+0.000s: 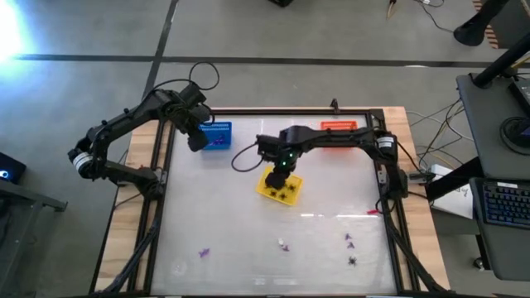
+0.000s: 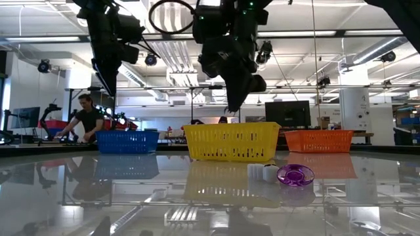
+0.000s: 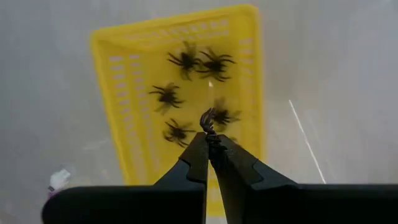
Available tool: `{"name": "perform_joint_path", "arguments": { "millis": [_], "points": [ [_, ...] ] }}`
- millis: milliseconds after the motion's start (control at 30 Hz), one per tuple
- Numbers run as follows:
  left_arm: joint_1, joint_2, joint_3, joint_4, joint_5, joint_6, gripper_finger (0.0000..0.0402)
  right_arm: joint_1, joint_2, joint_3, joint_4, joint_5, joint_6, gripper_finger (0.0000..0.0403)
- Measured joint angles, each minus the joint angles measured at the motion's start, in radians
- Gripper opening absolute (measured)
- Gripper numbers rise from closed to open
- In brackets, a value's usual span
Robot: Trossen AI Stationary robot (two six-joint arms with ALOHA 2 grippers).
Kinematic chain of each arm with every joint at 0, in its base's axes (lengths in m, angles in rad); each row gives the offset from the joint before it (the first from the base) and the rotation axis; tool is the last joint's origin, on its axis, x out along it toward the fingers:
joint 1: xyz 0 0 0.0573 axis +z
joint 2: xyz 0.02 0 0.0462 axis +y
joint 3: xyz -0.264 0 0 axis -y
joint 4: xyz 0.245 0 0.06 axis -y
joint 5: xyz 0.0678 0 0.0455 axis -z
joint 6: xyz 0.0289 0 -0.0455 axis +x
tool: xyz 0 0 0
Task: Sort Halloween decoration
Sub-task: Put the black spider toy into the yellow bin, then put the white skeleton toy into the orange bin
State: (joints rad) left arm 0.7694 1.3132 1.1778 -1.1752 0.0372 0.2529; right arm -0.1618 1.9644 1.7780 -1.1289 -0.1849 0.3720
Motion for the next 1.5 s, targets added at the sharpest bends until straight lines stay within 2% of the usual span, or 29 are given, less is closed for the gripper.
{"name": "perform_joint_path", "arguments": {
  "millis": [367, 700, 900, 1367, 1500],
  "points": [
    [0.000, 0.000, 0.000, -0.001, 0.000, 0.018, 0.0176, 0.018, 0.000, -0.083, 0.113, -0.086, 0.063, 0.0009],
    [0.000, 0.000, 0.000, 0.000, 0.000, 0.019, 0.0176, 0.020, 0.000, -0.177, 0.197, -0.085, 0.074, 0.0009],
    [0.000, 0.000, 0.000, 0.000, 0.000, 0.019, 0.0176, 0.020, 0.001, -0.179, 0.221, -0.085, 0.074, 0.0013],
    [0.000, 0.000, 0.000, -0.001, 0.006, 0.020, 0.0176, 0.022, 0.001, -0.160, 0.237, -0.039, 0.099, 0.0115],
    [-0.003, 0.000, 0.000, 0.000, 0.113, 0.027, 0.0176, 0.022, -0.012, -0.091, 0.172, -0.039, 0.100, 0.0133]
  ]
}}
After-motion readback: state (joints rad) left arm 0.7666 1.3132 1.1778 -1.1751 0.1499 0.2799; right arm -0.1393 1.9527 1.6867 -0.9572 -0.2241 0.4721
